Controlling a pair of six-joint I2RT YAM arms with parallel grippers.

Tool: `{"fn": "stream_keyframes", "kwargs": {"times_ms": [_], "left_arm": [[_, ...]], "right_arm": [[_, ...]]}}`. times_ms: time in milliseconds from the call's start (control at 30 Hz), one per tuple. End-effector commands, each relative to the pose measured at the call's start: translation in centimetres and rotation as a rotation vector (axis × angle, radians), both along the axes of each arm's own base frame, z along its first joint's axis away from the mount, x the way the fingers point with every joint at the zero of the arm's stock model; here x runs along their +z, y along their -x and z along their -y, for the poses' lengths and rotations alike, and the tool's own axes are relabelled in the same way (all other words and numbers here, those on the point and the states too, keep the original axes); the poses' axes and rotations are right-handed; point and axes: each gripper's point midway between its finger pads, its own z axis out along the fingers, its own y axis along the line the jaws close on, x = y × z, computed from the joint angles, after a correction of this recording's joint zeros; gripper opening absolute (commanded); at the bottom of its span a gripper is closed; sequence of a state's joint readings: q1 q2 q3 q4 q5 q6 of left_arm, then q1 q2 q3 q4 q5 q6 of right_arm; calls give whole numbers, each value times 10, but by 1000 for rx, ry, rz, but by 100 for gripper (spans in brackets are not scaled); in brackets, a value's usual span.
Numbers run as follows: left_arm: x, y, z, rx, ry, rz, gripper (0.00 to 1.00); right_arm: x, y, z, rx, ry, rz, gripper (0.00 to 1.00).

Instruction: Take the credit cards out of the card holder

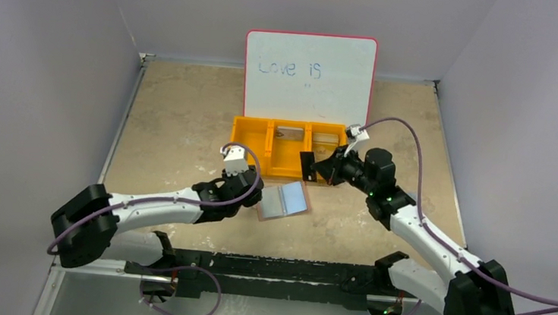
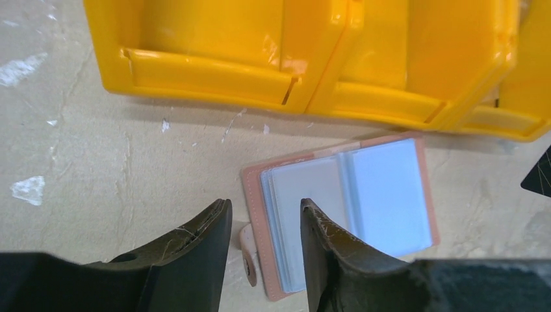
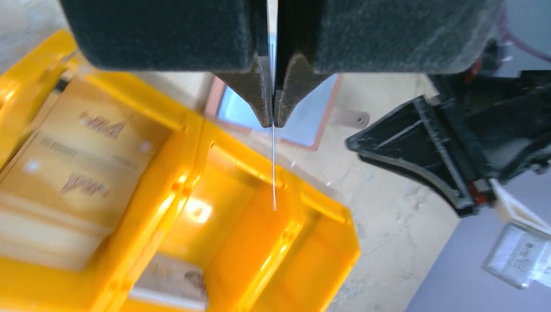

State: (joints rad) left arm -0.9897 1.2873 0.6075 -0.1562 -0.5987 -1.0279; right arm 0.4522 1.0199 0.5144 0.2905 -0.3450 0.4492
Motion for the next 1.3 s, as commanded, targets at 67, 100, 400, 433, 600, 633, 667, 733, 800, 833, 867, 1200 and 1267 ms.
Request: {"fn": "stream_keyframes", "kwargs": {"times_ms": [67, 100, 400, 433, 600, 633, 667, 733, 800, 833, 867, 1200, 1267], "left_arm": [[41, -7, -23, 88, 12, 113, 47], [45, -7, -29, 104, 8, 122, 48], [58, -2, -79, 253, -96, 166, 51], [60, -2, -82, 264, -101, 172, 52], [65, -2, -99, 310, -133, 187, 53], [64, -2, -103, 319, -145, 180, 53], [62, -3, -108, 330, -161, 171, 53], [60, -4, -118, 350, -179, 153, 54], [61, -6, -127, 368, -171, 138, 55], [62, -7, -131, 375, -164, 136, 56], [64, -8, -134, 381, -146, 137, 58], [67, -12, -139, 387, -139, 121, 68], [67, -13, -138, 386, -141, 121, 69]], "right_arm": [[59, -49, -6, 34, 124, 331, 0], [62, -54, -9, 46, 133, 351, 0], [95, -91, -41, 193, 196, 506, 0], [95, -94, -48, 237, 206, 514, 0], [79, -110, -75, 429, 262, 468, 0], [77, -113, -79, 459, 270, 464, 0], [74, -113, -83, 501, 275, 459, 0], [70, -117, -93, 578, 292, 450, 0], [64, -119, -101, 652, 308, 419, 0], [59, -121, -104, 675, 316, 399, 0], [63, -127, -110, 690, 322, 400, 0], [35, -142, -155, 822, 380, 298, 0], [32, -144, -162, 836, 382, 287, 0]]}}
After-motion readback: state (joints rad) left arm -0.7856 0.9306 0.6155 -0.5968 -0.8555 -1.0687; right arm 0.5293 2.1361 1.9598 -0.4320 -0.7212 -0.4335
